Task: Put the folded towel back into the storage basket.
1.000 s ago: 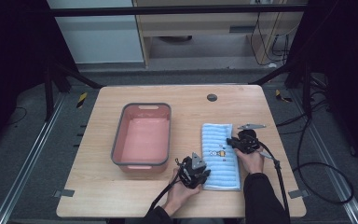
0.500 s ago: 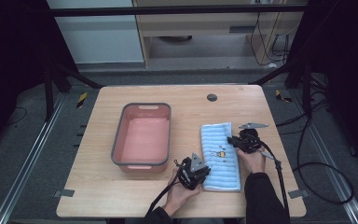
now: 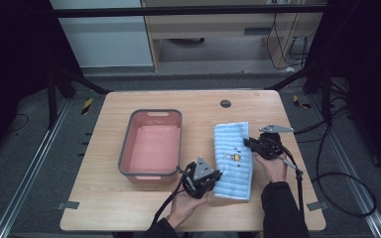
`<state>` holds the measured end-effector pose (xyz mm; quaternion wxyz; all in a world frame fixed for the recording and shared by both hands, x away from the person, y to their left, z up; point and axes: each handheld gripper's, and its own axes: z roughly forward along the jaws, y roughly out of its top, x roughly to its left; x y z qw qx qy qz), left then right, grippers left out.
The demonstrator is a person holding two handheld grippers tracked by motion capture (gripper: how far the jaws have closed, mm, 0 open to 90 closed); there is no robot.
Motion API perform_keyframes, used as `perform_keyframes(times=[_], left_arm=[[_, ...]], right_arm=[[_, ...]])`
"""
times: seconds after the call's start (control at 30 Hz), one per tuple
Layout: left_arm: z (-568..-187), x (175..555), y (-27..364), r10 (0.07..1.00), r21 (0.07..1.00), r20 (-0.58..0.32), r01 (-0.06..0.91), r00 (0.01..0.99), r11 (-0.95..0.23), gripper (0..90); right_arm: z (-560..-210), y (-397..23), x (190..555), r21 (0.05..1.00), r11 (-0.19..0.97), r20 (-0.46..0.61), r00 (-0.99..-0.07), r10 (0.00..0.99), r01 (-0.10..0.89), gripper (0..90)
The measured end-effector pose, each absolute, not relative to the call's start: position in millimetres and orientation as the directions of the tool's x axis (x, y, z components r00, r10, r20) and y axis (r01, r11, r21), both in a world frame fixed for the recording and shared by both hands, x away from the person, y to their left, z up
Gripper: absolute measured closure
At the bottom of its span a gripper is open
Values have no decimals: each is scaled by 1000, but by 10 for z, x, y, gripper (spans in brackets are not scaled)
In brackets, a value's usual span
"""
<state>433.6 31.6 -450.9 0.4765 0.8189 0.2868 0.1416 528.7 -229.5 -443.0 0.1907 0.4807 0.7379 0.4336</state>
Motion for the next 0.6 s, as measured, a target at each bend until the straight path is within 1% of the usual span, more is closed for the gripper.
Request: perform_keyframes(times=[0.2,0.23,0.33,0.4,0.6], left_arm=[[-4358,4305,384,602,875,-20,305,798,-375,858],[-4326,4299,403,604,879,-15,299,797,-371,858],[-4265,4294,440,606,883,-10,291,795,-367,858],[-4216,4290,473,610,889,-12,288,793,-357,858],[-4074,4284,578,621,900,4,268,784,-344,858]], right_arm=[[-4244,-2233,5256,841,154,131,-472,872,518,821],[-4153,-2214,5248,851,150,128,-476,870,503,821],[-4091,-2193,5241,856,149,126,-478,869,495,821],[-3968,-2135,5227,872,151,108,-485,868,465,821],[-3786,-2020,5229,891,145,98,-492,865,431,821]])
